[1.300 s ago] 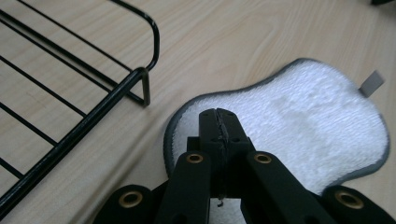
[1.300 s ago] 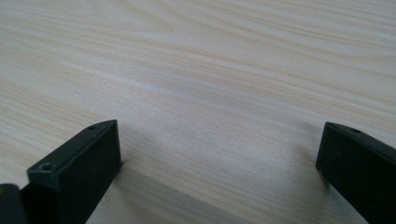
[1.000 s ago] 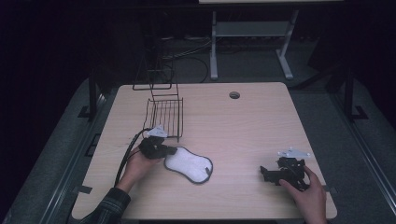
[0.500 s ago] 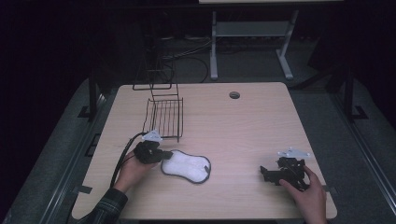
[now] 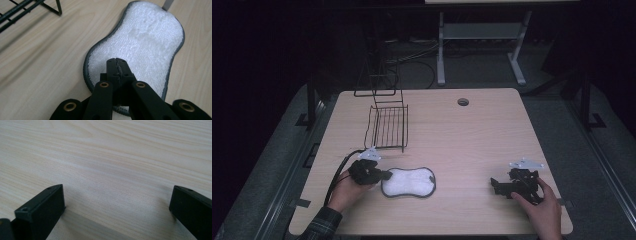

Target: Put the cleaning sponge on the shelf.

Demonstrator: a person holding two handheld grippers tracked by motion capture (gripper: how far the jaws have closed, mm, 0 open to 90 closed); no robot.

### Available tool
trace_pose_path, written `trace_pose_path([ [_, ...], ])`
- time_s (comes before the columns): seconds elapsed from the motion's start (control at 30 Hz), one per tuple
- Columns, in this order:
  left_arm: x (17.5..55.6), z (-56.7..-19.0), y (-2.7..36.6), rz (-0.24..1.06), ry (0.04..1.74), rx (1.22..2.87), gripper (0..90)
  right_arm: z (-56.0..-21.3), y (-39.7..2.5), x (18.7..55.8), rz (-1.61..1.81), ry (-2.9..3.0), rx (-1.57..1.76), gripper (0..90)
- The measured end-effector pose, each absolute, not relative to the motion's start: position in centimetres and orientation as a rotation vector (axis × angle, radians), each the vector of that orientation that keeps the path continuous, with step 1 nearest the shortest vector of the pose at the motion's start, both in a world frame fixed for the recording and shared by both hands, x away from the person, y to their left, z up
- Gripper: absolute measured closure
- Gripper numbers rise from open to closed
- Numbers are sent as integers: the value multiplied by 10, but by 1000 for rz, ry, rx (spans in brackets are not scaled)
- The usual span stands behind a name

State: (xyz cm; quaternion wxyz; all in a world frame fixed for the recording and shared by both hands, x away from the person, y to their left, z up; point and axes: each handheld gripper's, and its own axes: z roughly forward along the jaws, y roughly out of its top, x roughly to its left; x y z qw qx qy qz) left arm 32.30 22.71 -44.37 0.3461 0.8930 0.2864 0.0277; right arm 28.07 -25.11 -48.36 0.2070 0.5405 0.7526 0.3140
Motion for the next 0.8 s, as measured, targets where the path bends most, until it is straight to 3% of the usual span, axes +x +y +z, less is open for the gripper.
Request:
trace_pose_path([
  [0.8, 280, -445, 245, 16, 767, 2284, 899, -484, -251, 281, 875, 2096, 1506, 0],
])
